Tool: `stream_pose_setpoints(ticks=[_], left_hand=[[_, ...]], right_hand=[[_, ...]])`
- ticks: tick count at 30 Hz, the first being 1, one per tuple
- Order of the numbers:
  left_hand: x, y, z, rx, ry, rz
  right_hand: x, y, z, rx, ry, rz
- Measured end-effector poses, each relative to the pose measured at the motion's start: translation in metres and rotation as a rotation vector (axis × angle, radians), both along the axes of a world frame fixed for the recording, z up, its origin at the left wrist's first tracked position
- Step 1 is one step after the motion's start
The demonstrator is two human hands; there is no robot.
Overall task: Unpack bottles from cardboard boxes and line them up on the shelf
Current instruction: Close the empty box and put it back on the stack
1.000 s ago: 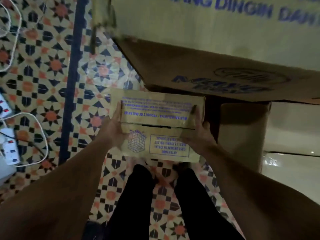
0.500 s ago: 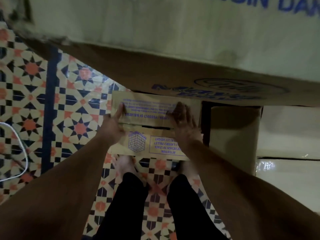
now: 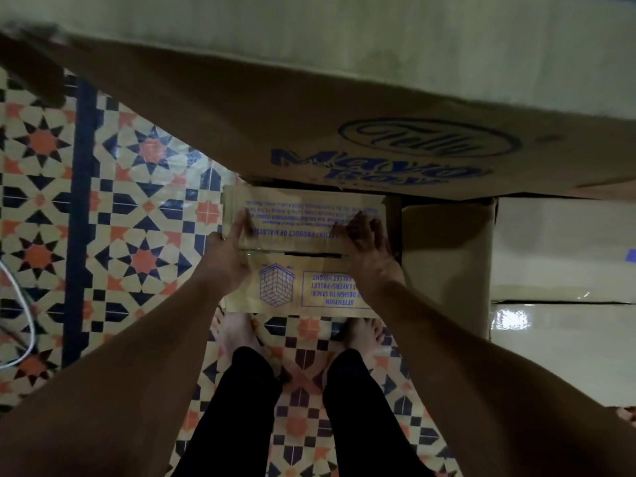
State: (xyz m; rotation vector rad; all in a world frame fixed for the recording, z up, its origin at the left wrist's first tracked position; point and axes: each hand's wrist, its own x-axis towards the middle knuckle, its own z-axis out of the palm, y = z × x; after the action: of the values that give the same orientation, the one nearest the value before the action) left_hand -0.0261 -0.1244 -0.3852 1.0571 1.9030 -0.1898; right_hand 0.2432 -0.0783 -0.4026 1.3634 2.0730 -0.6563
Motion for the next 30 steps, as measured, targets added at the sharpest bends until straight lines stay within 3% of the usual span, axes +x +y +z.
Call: stream_pose_setpoints(ticks=[9,16,18,20,25,27,30], left_hand=[[0.029,-0.038,0.018,0.204,0.129,0.088],[0.048,-0.064,0.123,0.25,-0.043,0.148],[0.048,-0.056,0.161,0.3,-0.068,0.173],[0.044,-0.038,0.203,0.5,-0.041,0.16],[0.032,0.033,0.297,1.132,0.096,-0.228],[0.022,0.079,0.328,1.145,0.132,-0.283],[0.002,0.143,0.349,0.82,0.23,-0.512]], right_hand=[[0.003,-0.04,0.042,-0.016,0.073,-0.047],[0.009,-0.063,0.169,-0.183,0.257,-0.195],[0.011,-0.059,0.206,-0.1,0.357,-0.251],[0.012,-0.045,0.245,0.053,0.456,-0.256],[0.009,0.02,0.336,0.607,0.689,-0.041],[0.006,0.06,0.362,0.726,0.701,-0.024],[0.008,0.121,0.377,0.698,0.418,-0.031]])
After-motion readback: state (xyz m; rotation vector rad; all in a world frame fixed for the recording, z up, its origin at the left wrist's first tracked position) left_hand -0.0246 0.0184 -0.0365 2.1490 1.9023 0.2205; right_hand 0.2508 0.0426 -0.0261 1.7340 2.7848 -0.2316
